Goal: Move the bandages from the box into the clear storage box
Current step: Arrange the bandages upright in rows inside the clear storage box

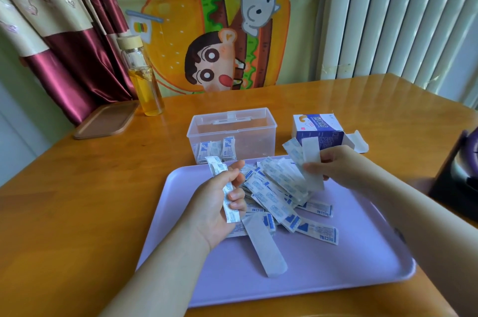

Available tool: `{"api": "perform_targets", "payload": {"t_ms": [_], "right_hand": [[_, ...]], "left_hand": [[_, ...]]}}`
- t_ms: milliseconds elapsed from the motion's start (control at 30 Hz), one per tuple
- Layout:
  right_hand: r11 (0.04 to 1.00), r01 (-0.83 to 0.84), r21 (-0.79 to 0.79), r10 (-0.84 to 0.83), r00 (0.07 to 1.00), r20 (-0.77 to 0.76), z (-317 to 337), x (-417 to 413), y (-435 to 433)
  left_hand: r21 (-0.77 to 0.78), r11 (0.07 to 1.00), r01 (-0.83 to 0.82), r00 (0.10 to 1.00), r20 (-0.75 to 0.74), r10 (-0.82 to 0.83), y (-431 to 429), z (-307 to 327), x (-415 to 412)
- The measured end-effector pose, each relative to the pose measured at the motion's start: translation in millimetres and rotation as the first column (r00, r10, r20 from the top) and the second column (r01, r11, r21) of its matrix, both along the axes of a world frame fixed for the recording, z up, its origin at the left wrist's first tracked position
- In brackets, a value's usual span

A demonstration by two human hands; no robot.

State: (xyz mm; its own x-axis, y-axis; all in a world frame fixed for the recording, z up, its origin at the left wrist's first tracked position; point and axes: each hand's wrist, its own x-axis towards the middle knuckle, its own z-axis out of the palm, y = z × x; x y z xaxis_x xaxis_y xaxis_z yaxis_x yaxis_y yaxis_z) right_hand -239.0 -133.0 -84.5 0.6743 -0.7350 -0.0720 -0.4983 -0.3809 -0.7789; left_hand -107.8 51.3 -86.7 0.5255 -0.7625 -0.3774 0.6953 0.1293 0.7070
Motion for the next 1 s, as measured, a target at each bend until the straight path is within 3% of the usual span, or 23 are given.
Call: {"api": "perform_targets", "payload": {"t_ms": [100,267,367,500,633,800,900,1000], "right_hand": [[0.999,-0.042,-0.03,0.042,0.999,-0.006,-1.9,3.5,6.5],[0.982,-0.114,-0.153,0.083,0.978,-0.193,-19.3,16.7,19.8],[0.975,-0.107,-0.195,0.061,0.971,-0.229,-25.4,22.5,21.4],[0.977,-0.129,-0.171,0.081,0.961,-0.264,-24.5,23.0,20.1],[0.999,-0.015,0.031,0.019,0.99,-0.139,-15.2,12.4,11.9],[0.995,0.019,0.103,-0.019,1.0,-0.003,-9.7,-1.1,-3.0],[0.981,-0.076,0.181,0.058,0.993,0.103,-2.9,-2.1,6.5],[0.907,-0.262,0.33,0.208,0.959,0.19,-3.7,3.9,25.1]], "left_hand": [[-0.004,1.0,0.012,1.0,-0.004,-0.012,-2.8,-0.5,-1.7],[-0.002,1.0,0.009,1.0,-0.006,-0.009,-2.8,-0.4,-3.1],[0.002,1.0,-0.006,1.0,-0.008,0.006,0.3,0.9,-1.3],[0.005,1.0,-0.013,1.0,-0.007,0.013,3.7,2.3,1.1],[0.001,1.0,-0.017,1.0,-0.018,0.017,4.9,2.4,2.2],[0.004,1.0,-0.026,1.0,-0.007,0.026,3.2,0.8,1.6],[-0.002,1.0,-0.022,1.0,0.014,0.022,-0.6,1.0,-1.8],[0.001,1.0,0.013,0.996,0.089,-0.014,-4.7,1.0,-8.6]]}}
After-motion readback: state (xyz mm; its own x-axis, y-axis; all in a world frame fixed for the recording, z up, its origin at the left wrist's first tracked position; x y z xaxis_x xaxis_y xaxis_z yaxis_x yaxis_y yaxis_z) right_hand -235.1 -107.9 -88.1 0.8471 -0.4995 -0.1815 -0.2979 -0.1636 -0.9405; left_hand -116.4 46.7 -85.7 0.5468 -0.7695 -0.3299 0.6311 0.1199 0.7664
